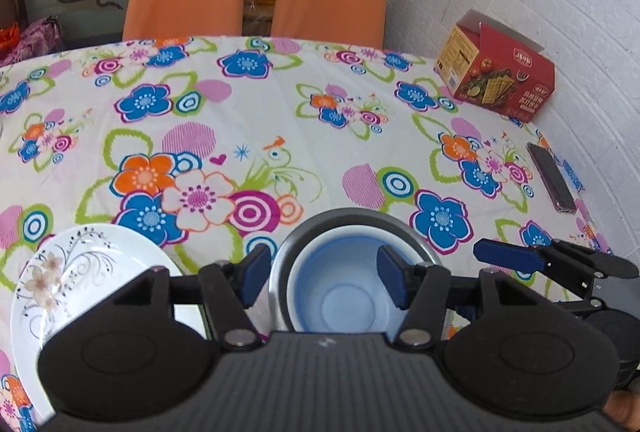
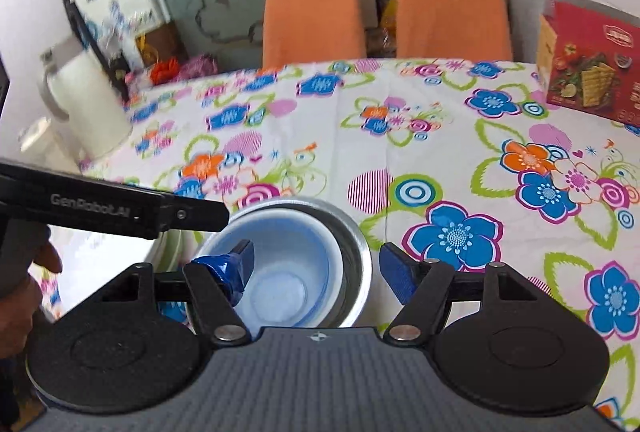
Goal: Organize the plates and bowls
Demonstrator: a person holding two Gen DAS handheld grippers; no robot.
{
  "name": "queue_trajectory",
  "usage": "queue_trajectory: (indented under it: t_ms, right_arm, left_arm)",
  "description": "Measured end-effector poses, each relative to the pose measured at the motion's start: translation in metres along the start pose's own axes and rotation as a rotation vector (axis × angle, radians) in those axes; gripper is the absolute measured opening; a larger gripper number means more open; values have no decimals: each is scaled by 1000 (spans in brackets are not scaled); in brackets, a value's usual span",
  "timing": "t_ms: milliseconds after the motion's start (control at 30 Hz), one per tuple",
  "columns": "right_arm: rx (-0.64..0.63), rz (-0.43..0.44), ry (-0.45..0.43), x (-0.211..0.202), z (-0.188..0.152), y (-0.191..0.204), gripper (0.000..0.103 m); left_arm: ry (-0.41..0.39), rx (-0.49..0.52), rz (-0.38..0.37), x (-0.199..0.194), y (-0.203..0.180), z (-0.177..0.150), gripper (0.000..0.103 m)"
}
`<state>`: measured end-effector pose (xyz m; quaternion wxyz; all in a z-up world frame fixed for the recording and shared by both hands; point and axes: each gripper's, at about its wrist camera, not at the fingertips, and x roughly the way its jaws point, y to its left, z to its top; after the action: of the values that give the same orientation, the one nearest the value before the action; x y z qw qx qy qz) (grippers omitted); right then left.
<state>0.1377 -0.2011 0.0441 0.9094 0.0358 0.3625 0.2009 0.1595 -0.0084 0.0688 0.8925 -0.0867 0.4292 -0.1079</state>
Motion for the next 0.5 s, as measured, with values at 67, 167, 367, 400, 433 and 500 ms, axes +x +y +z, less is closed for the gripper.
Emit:
queue_trajectory:
  t_ms: [67,167,367,400,433,500]
  right_arm:
    - [34,-33,-68,-4,-11,1,56]
    - [111,-69,-166,-9,-31,2,57]
    - [95,-133,-170,6,-44,0,57]
    - [88,-159,-167,8,-44,-2,57]
    - [90,-173,-163,10,-44,-5,57]
    - [101,-166,-144,15,-44,-11,58]
  left_arm:
    - [-38,-5,-7,-4,1,-7,63]
    - [-97,-46,9,-5,6,-22,63]
    - [-138,-49,153,10,11,-36,64]
    - [-137,-48,167,14,12,-35,64]
    - [-135,-50,173,18,13,-35,64]
    - [-117,-47,178,25,14,-33,64]
